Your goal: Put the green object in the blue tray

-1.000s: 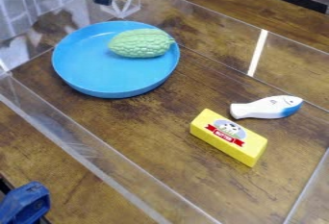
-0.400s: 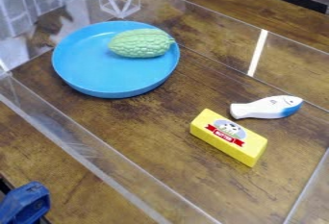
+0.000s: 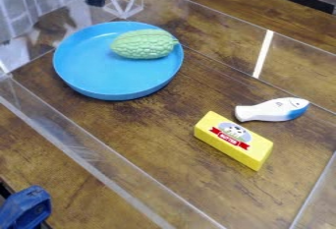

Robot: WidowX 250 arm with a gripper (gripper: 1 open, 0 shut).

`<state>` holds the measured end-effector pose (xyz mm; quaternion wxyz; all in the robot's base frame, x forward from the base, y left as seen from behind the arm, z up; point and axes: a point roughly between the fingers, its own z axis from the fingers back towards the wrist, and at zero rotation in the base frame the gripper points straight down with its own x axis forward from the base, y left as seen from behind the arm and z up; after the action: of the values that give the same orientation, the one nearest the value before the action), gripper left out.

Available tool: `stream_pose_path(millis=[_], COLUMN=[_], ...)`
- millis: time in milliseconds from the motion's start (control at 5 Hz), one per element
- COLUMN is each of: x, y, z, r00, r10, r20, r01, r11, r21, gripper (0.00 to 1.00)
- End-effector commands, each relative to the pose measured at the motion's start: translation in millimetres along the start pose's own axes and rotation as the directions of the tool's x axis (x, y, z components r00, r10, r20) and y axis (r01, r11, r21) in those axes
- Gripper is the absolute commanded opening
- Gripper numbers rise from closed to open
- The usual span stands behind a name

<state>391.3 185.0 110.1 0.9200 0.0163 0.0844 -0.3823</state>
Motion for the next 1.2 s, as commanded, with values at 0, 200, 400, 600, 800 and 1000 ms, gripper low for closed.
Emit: stream_pose_path(millis=[0, 200, 400, 600, 800, 1000], x=[-8.3, -12.3, -17.0, -11.9, -4.6, 2.9], y=[-4, -5, -6, -14, -19, -24], z=[52.2, 50.0, 47.7, 55.7, 60.9, 67.2], r00=[0.998, 0.998, 0.996, 0.999, 0.998, 0.994], r10=[-0.036, -0.051, -0.077, -0.005, 0.049, 0.104], r20=[0.051, 0.043, 0.036, 0.043, 0.041, 0.037], r01=[0.030, 0.046, 0.071, 0.000, -0.054, -0.107], r11=[0.993, 0.992, 0.989, 0.992, 0.991, 0.987], r21=[0.114, 0.121, 0.133, 0.126, 0.123, 0.121], gripper=[1.00, 1.00, 1.00, 1.00, 1.00, 1.00])
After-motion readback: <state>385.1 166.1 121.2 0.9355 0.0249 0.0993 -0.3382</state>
